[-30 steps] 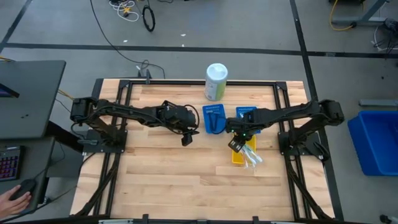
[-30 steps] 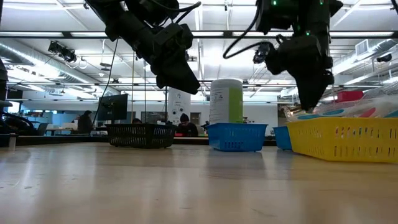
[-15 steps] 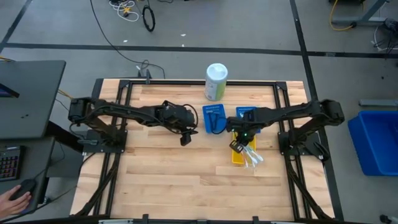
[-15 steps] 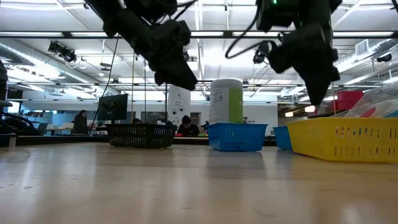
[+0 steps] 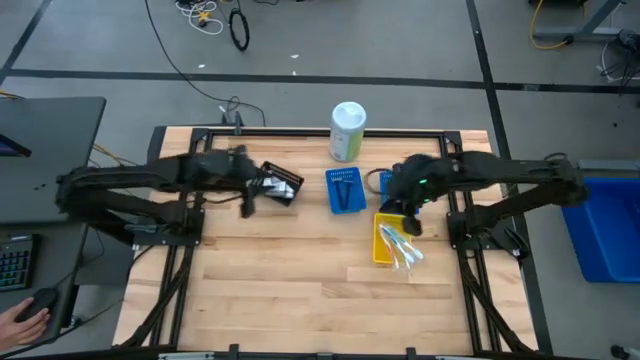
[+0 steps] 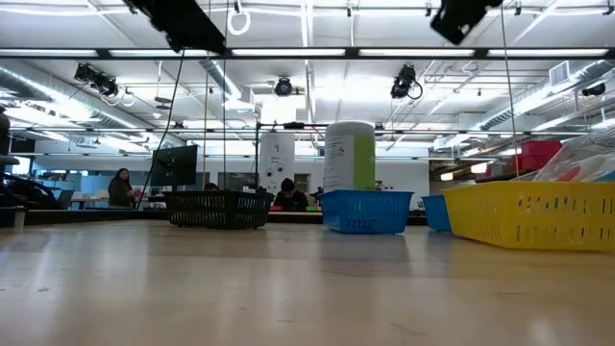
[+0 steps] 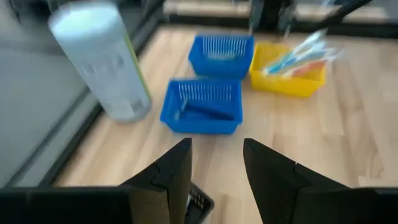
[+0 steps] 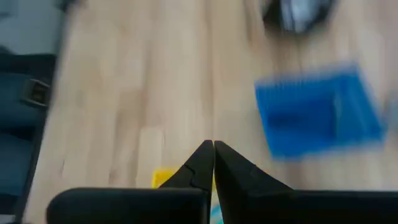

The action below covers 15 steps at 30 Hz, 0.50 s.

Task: Pick & Place Travel size toiletries
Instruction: Return to Home Position

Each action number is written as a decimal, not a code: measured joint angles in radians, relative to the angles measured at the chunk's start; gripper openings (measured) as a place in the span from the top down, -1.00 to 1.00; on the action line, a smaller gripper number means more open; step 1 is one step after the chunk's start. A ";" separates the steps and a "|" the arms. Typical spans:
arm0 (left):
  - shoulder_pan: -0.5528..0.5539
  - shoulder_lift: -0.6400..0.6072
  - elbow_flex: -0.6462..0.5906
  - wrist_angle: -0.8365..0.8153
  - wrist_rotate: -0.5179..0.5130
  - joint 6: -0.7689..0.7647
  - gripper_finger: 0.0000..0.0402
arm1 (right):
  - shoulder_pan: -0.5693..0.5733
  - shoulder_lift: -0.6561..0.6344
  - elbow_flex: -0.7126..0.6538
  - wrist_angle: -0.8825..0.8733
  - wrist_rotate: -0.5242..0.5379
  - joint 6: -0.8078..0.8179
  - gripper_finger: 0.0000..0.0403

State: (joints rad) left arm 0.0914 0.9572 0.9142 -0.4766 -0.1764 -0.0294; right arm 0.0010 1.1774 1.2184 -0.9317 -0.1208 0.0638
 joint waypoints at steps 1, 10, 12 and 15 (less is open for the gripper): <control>0.000 -0.048 -0.020 0.010 0.002 0.016 0.24 | 0.000 -0.036 -0.018 0.045 -0.018 -0.060 0.91; 0.000 -0.501 -0.379 0.352 0.046 0.094 0.24 | -0.021 -0.317 -0.340 0.503 -0.099 -0.297 0.91; 0.000 -0.590 -0.453 0.399 0.078 0.093 0.24 | -0.031 -0.369 -0.415 0.559 -0.099 -0.280 0.91; 0.000 -0.707 -0.534 0.435 0.091 0.092 0.24 | -0.045 -0.450 -0.541 0.657 -0.098 -0.236 0.91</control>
State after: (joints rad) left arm 0.0914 0.2501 0.3802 -0.0419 -0.0854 0.0630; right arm -0.0437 0.7279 0.6771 -0.2750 -0.2192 -0.1721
